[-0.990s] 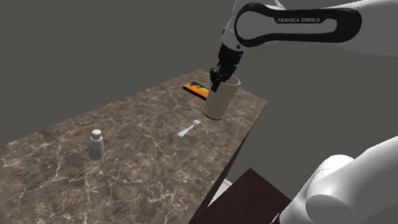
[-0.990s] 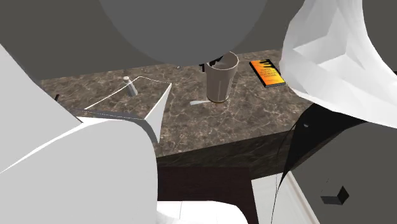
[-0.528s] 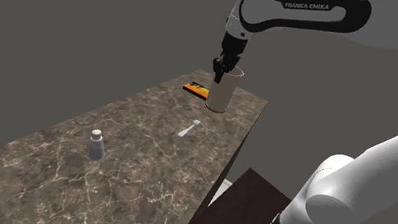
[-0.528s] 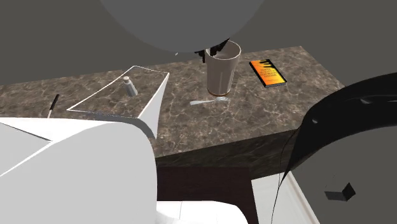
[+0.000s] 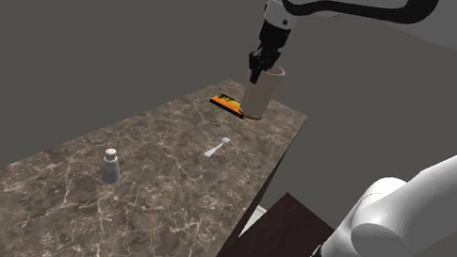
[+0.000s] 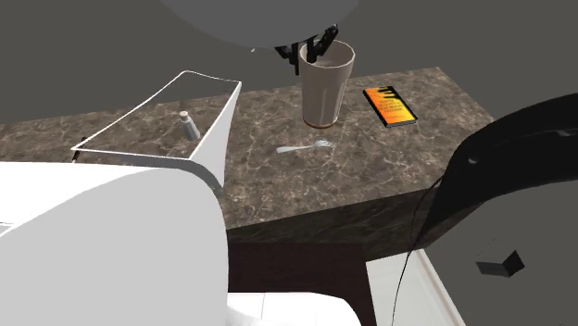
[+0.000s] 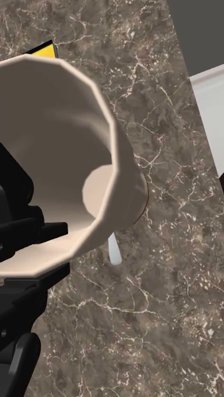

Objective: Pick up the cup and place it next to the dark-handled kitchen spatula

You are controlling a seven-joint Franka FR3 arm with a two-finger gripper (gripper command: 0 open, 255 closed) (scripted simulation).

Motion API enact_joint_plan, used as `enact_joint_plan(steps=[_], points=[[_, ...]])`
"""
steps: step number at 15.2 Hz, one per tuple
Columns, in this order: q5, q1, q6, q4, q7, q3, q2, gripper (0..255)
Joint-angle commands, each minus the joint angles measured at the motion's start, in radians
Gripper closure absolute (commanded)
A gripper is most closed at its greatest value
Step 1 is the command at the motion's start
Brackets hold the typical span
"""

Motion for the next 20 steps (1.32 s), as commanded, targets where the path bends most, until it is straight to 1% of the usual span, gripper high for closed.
enact_joint_plan(steps=[1, 5, 12, 20], points=[[0.001, 0.001, -0.027, 0.029, -0.001, 0.001, 0.001, 255], [0.002, 0.001, -0.07, 0.08, -0.004, 0.002, 0.009, 255], [0.03, 0.056, -0.095, 0.004, 0.16, 0.12, -0.078, 255], [0.082, 0.12, -0.124, -0.015, 0.35, 0.264, -0.116, 255]])
